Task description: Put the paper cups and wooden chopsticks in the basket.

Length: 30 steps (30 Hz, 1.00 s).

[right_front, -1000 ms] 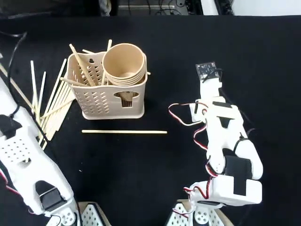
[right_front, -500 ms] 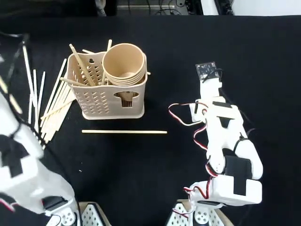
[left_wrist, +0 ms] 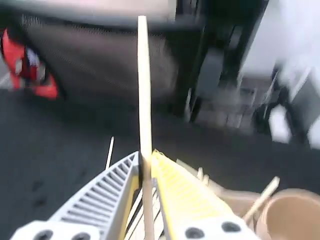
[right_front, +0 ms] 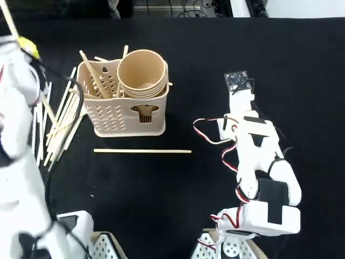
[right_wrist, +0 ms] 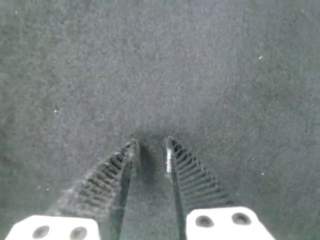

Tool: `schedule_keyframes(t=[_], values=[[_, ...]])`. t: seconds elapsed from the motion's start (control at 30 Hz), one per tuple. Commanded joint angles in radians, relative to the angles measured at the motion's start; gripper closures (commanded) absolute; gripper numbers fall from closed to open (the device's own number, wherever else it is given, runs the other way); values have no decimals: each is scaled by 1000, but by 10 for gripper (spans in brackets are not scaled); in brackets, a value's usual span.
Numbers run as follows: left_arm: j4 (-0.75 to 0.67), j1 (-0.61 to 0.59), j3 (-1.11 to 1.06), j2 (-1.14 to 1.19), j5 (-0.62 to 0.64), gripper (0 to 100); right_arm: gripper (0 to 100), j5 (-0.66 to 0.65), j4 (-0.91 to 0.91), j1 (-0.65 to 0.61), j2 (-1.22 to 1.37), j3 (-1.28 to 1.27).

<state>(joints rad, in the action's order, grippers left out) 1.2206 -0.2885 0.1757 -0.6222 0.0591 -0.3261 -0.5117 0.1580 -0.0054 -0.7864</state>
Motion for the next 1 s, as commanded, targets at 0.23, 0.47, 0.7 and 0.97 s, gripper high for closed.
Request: schedule_keyframes(t=[0.23, 0.47, 0.7, 0.97], values=[[-1106, 173, -975, -634, 110, 971, 907, -11, 8, -14, -45, 4], [-1157, 194, -992, -434, 112, 972, 907, -11, 8, -12, -45, 4], [-1275, 163, -955, -196, 112, 972, 907, -11, 8, -12, -45, 4], [-1264, 163, -1020, -193, 110, 967, 907, -11, 8, -12, -45, 4]])
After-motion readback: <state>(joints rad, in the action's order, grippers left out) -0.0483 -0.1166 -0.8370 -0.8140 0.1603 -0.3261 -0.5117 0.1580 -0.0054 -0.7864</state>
